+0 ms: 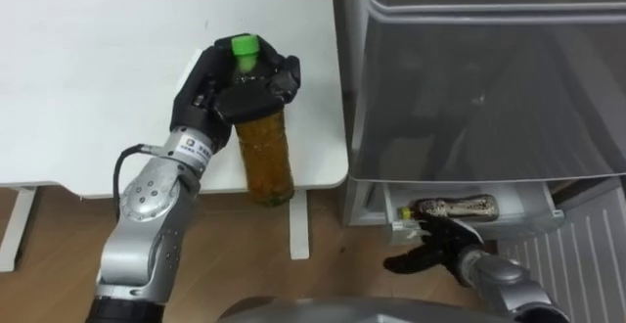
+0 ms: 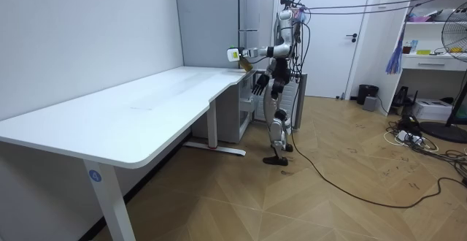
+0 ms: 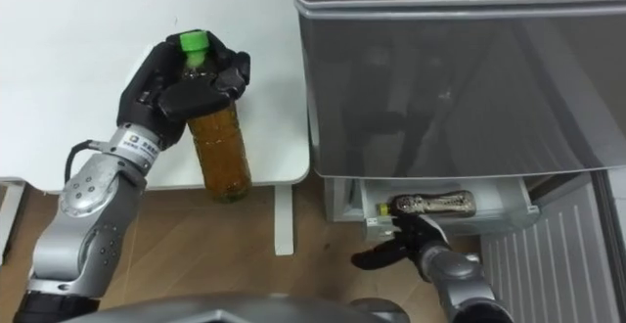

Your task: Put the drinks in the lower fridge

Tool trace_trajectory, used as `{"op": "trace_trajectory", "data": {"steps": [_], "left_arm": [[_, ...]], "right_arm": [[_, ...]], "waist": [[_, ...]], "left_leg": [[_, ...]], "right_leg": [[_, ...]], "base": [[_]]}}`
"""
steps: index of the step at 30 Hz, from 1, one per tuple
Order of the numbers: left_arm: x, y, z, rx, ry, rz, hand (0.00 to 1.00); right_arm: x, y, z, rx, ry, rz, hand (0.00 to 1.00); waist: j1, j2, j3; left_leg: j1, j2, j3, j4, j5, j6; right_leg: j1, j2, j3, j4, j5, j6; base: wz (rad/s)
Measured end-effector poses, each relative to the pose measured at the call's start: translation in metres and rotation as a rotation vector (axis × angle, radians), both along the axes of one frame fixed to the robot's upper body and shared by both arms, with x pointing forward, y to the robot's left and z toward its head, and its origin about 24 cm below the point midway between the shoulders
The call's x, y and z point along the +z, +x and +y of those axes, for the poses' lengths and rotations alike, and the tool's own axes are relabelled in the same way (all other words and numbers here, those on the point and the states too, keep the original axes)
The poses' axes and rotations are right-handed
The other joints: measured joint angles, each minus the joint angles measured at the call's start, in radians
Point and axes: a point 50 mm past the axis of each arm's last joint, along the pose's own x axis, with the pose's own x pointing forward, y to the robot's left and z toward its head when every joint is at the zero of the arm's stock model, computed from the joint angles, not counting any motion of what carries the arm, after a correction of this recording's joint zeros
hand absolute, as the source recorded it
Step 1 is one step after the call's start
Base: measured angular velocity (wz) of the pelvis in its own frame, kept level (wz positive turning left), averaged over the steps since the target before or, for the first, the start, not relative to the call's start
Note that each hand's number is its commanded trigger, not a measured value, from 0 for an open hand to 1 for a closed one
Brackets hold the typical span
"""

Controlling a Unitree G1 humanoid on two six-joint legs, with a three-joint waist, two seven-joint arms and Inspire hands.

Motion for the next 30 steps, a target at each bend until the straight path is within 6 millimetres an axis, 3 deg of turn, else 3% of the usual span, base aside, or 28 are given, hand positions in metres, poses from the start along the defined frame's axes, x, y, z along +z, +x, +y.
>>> {"op": "trace_trajectory", "data": {"steps": [14,30], "left_arm": [[-0.005,-0.002,-0.009,-0.067,-0.026,0.016,1.0],[-0.016,-0.005,-0.024,-0.13,-0.031,0.066,1.0]], "right_arm": [[0.017,0.022,0.023,0.133,0.156,-0.1,0.0],[0.023,0.023,0.044,0.284,0.276,-0.094,0.0]], "waist": [[-0.007,-0.03,-0.0032],[-0.007,-0.032,-0.0044]], "left_leg": [[-0.009,0.0,-0.003,0.007,0.0,0.0],[-0.035,-0.001,-0.02,0.037,0.0,0.0]], "right_leg": [[0.006,-0.001,-0.006,0.002,0.0,0.0],[-0.004,-0.002,-0.03,0.003,0.0,-0.001]], "base": [[0.0],[0.05]]}}
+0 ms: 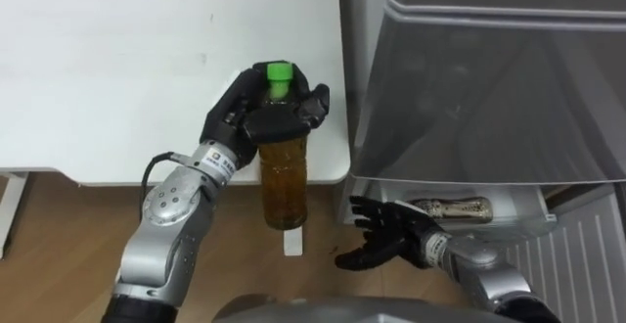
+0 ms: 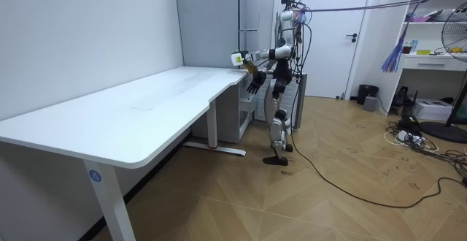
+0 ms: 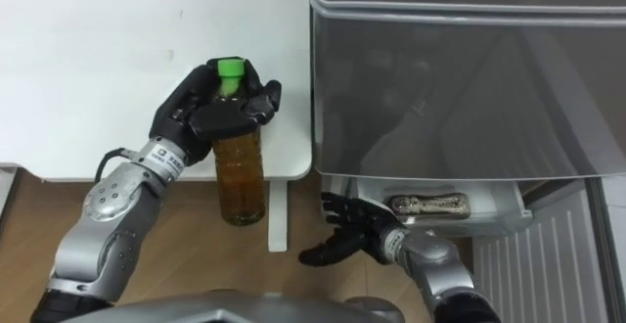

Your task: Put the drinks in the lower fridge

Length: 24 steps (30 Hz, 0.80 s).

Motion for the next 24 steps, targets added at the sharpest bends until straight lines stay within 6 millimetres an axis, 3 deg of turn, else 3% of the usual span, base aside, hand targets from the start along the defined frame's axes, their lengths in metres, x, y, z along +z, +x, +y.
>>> {"op": "trace_trajectory", "data": {"steps": [4,14,24], "left_arm": [[-0.001,-0.002,-0.008,-0.044,-0.009,0.004,1.0],[-0.003,-0.008,-0.028,-0.158,-0.032,0.015,1.0],[-0.004,-0.013,-0.035,-0.268,-0.042,0.016,1.0]], "right_arm": [[0.006,0.003,0.015,0.062,0.087,-0.009,0.0],[0.023,0.011,0.031,0.151,0.214,-0.057,0.0],[0.029,0.008,0.04,0.197,0.313,-0.046,0.0]], "waist": [[0.004,0.0,0.0001],[0.027,0.003,0.0008],[0.026,0.015,0.0081]], "left_leg": [[-0.005,0.0,0.0,0.001,0.0,0.0],[-0.009,0.001,-0.002,0.004,0.0,0.0],[-0.016,0.007,0.0,0.004,-0.001,0.0]], "right_leg": [[0.002,0.0,-0.003,0.001,0.0,0.0],[-0.001,0.0,-0.009,0.0,0.001,-0.001],[-0.003,-0.002,-0.022,0.0,0.001,-0.001]], "base": [[0.0],[0.01],[0.02]]}}
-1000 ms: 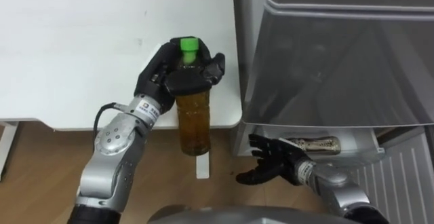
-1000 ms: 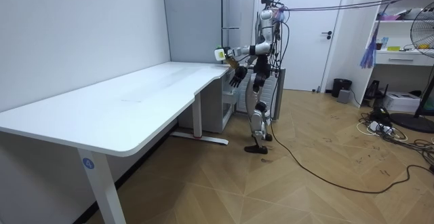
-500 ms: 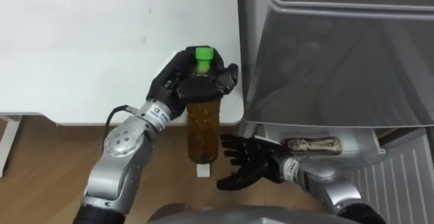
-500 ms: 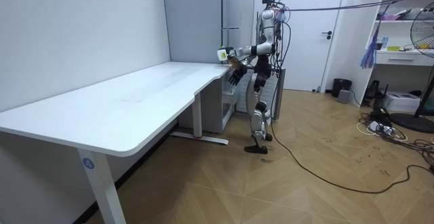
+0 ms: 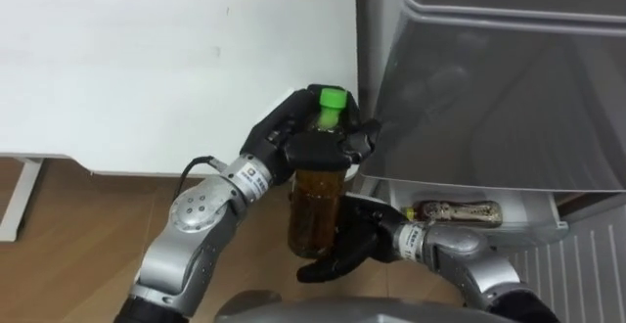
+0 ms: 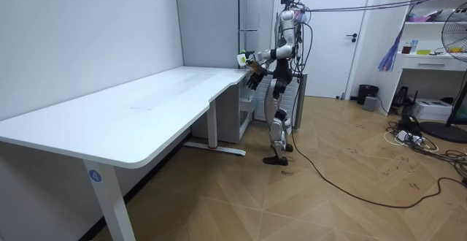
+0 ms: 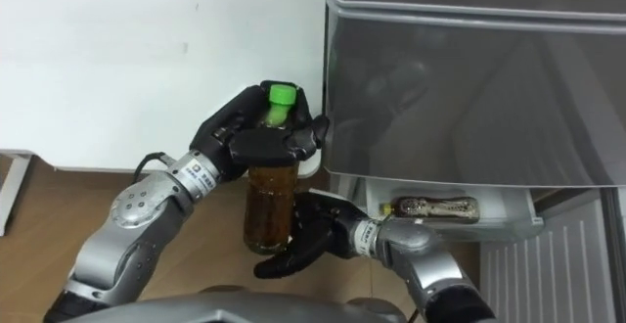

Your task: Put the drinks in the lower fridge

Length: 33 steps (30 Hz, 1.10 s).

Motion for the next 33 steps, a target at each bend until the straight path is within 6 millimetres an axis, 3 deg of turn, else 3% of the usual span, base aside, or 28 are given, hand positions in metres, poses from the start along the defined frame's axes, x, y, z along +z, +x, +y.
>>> {"op": "trace_trajectory", "data": {"steps": [18,19,20,21,33], "left_arm": [[-0.002,-0.002,-0.001,-0.024,0.014,0.008,1.0],[-0.002,-0.002,-0.001,-0.025,0.014,0.008,1.0],[-0.002,-0.002,-0.002,-0.025,0.014,0.008,1.0],[-0.002,-0.002,-0.001,-0.025,0.015,0.008,1.0],[-0.007,-0.003,0.001,-0.012,0.038,0.024,1.0]], "right_arm": [[0.011,-0.001,0.014,0.013,0.162,0.017,0.0],[0.011,-0.001,0.014,0.008,0.169,0.025,0.35],[0.011,-0.001,0.014,0.005,0.176,0.031,0.92],[0.011,-0.002,0.015,0.0,0.187,0.035,1.0],[0.012,-0.005,0.019,-0.001,0.265,0.087,1.0]], "waist": [[-0.005,-0.002,-0.0012],[-0.005,-0.004,-0.0021],[-0.005,-0.005,-0.003],[-0.005,-0.008,-0.0037],[-0.013,-0.006,-0.0023]], "left_leg": [[-0.006,0.001,0.001,-0.004,0.0,0.0],[-0.011,0.001,0.001,-0.002,0.0,0.0],[-0.013,0.001,0.001,-0.001,0.0,0.0],[-0.013,0.0,0.002,0.0,0.0,0.0],[-0.026,0.001,0.002,0.011,0.0,0.0]], "right_leg": [[-0.011,0.001,0.004,0.002,0.0,0.0],[-0.013,0.001,0.003,0.002,0.0,0.0],[-0.014,0.001,0.003,0.001,0.0,0.0],[-0.015,0.001,0.004,0.002,0.0,0.0],[-0.018,0.002,0.001,0.0,0.0,0.0]], "base": [[0.0],[0.0],[0.0],[0.0],[0.01]]}}
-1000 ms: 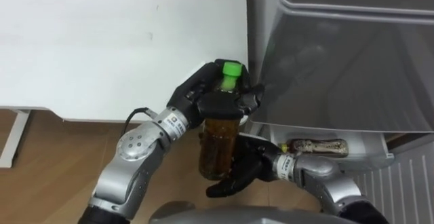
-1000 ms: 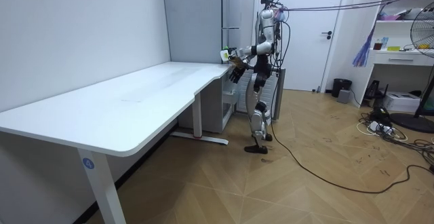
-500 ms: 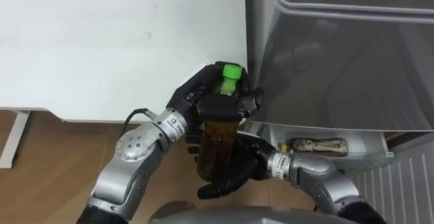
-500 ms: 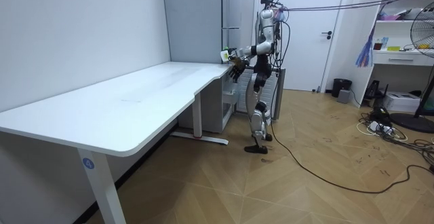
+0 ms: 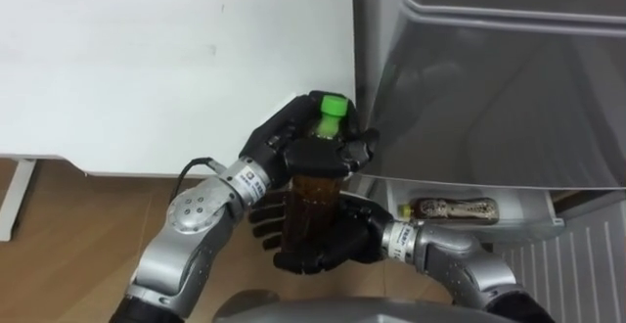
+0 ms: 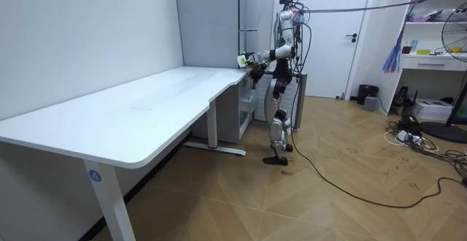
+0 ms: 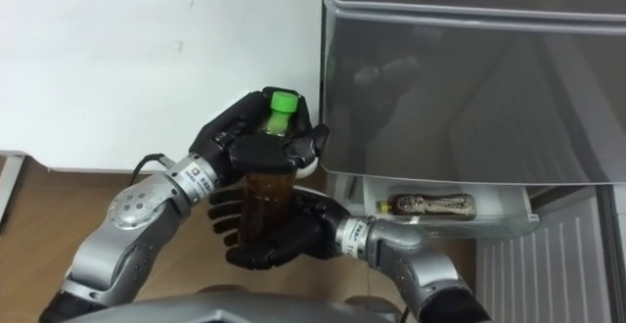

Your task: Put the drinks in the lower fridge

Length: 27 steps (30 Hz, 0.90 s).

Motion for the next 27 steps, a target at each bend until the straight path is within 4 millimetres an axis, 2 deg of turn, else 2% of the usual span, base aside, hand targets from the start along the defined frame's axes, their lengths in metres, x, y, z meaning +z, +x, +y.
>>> {"op": "trace_trajectory", "data": {"steps": [11,12,13,15,16,23,27], "left_arm": [[0.0004,-0.0003,-0.0023,-0.003,-0.01,-0.003,0.98],[0.0003,-0.0004,-0.0025,-0.003,-0.01,-0.002,0.74],[0.0001,-0.0004,-0.0025,-0.003,-0.01,-0.001,0.7],[0.0002,-0.0004,-0.0025,-0.003,-0.01,-0.001,0.42],[0.0002,-0.0003,-0.0024,-0.003,-0.01,-0.002,0.0],[0.0007,0.0005,-0.0026,0.017,-0.011,-0.003,0.0],[0.0008,0.0012,-0.0023,0.036,-0.008,-0.003,0.0]], "right_arm": [[-0.0008,-0.002,-0.0013,0.003,0.009,0.015,1.0],[-0.0009,-0.0022,-0.0014,0.003,0.009,0.016,1.0],[-0.001,-0.0024,-0.0013,0.003,0.009,0.017,1.0],[-0.001,-0.0025,-0.0013,0.002,0.01,0.017,1.0],[-0.0011,-0.0027,-0.0014,0.0,0.01,0.018,1.0],[-0.0018,-0.0018,-0.0032,-0.017,-0.007,0.018,1.0],[-0.0024,-0.0014,-0.0038,-0.029,-0.018,0.019,1.0]], "waist": [[-0.015,0.006,-0.0017],[-0.014,0.007,-0.0023],[-0.014,0.008,-0.0029],[-0.013,0.009,-0.0033],[-0.014,0.009,-0.0034],[-0.013,0.007,-0.0038],[-0.013,0.001,-0.0008]], "left_leg": [[-0.005,-0.004,-0.001,0.002,0.0,0.0],[-0.005,-0.005,-0.001,0.003,0.0,0.0],[-0.005,-0.005,-0.001,0.003,0.0,0.0],[-0.005,-0.005,0.0,0.004,0.0,0.0],[-0.005,-0.006,0.001,0.004,0.0,0.0],[-0.003,-0.005,0.005,0.002,0.0,0.0],[-0.004,0.003,0.012,0.003,0.0,0.0]], "right_leg": [[-0.005,0.001,-0.001,0.002,0.0,-0.001],[-0.006,0.001,-0.001,0.002,0.0,-0.001],[-0.007,0.001,-0.001,0.002,0.0,0.0],[-0.008,0.0,0.0,0.002,0.0,-0.001],[-0.009,0.0,0.001,0.002,0.0,0.0],[-0.01,0.0,0.005,0.001,0.0,0.0],[-0.012,0.0,0.014,0.002,0.0,-0.001]], "base": [[0.0],[0.0],[0.0],[0.0],[0.0],[-0.01],[-0.01]]}}
